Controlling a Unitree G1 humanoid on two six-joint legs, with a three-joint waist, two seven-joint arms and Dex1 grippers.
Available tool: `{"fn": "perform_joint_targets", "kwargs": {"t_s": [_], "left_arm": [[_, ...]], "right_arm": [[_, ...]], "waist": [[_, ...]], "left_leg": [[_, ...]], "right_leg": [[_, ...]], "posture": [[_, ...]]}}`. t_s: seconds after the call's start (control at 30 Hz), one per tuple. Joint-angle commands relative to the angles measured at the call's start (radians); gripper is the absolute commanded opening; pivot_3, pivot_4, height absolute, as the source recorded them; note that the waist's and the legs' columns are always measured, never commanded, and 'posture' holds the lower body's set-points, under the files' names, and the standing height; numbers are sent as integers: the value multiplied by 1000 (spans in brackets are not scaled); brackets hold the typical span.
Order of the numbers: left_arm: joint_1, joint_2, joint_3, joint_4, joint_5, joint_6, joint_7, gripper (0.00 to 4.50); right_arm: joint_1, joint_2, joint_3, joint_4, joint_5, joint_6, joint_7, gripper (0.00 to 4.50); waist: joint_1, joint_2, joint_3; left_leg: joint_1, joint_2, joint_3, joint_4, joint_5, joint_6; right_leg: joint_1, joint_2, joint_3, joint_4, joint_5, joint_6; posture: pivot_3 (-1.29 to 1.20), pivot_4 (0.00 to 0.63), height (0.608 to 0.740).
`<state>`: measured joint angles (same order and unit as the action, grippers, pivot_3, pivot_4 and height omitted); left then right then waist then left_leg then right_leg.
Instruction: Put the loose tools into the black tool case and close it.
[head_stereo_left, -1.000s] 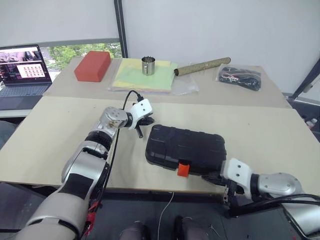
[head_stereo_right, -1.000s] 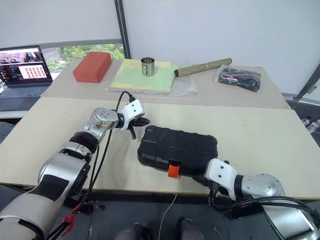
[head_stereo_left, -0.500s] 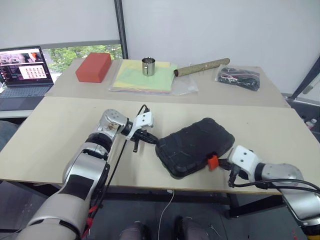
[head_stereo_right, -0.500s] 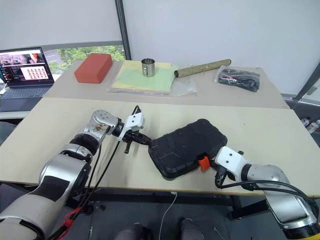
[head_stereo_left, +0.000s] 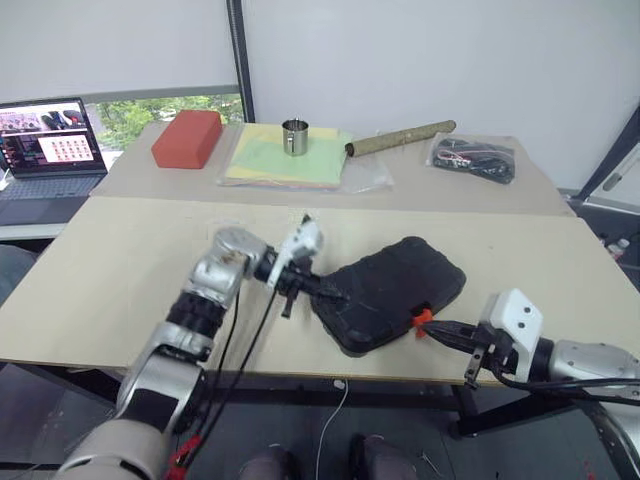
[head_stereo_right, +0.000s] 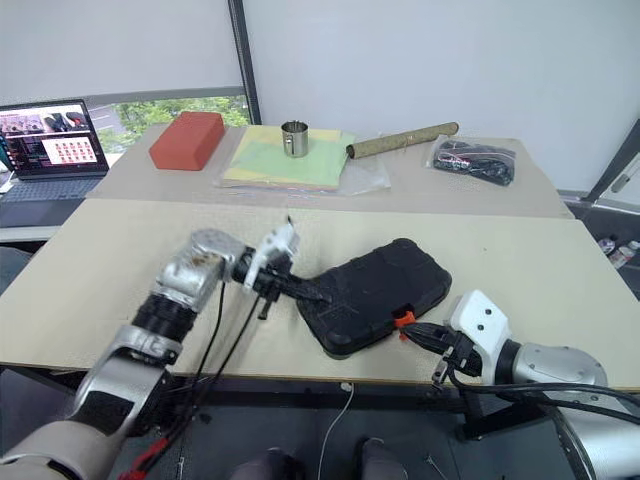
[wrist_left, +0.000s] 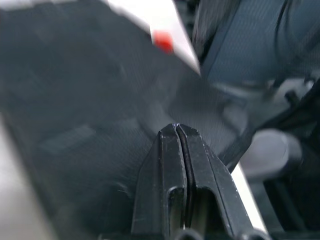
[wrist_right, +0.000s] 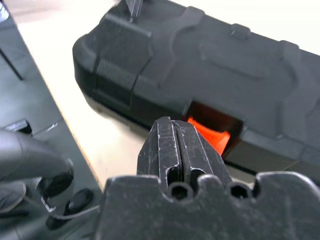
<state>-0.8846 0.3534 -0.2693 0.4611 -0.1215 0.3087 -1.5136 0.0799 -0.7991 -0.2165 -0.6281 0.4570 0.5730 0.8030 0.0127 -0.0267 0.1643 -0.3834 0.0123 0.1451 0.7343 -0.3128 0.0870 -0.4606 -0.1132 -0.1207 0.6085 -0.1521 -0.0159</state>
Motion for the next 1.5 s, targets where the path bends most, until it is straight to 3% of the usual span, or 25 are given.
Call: {"fn": "perform_joint_targets", "kwargs": {"t_s": [0.03,0.3,0.6,0.8,1.13,1.3,1.5], "left_arm": [[8,8,-70,4,83,-133,49,80],[6,-3,-80,-1,64,-140,71,80],[-17,-18,-89,41,76,-174,103,80],[-33,-33,-131,93,126,-301,123,80],[-99,-66,-208,243,247,-559,171,80],[-125,-88,-228,318,294,-647,203,80],[-154,-120,-230,393,317,-696,231,80]], "right_arm": [[-68,12,3,-16,30,41,-42,0],[-89,-17,110,110,-93,49,-79,0],[31,-28,15,1,-37,95,-78,0],[75,6,88,4,-85,79,-120,0],[-37,62,162,210,-210,-47,-171,0],[-57,93,95,126,-131,-30,-154,0],[-108,128,21,5,38,130,-169,0]], "waist": [[1,2,-1],[2,3,-2],[9,3,-2],[12,3,-2],[14,3,-2],[14,3,-2],[-7,3,-2]], "left_leg": [[2,0,0,0,0,0],[3,0,-1,-1,0,0],[1,0,-2,-1,-1,2],[1,0,-2,-1,-1,2],[1,0,-2,-1,-3,6],[1,0,-2,-1,-3,6],[2,1,-2,-1,-5,9]], "right_leg": [[1,0,0,1,0,0],[2,0,-1,1,-1,-2],[2,0,-2,-1,-1,-1],[2,0,-2,0,-1,-1],[2,0,-2,-1,-1,-1],[2,0,-2,-2,-1,-1],[2,-1,-1,-1,0,0]], "posture": [[0,150,740],[0,150,740],[0,150,740],[0,150,740],[0,150,740],[0,150,740],[0,150,740]]}}
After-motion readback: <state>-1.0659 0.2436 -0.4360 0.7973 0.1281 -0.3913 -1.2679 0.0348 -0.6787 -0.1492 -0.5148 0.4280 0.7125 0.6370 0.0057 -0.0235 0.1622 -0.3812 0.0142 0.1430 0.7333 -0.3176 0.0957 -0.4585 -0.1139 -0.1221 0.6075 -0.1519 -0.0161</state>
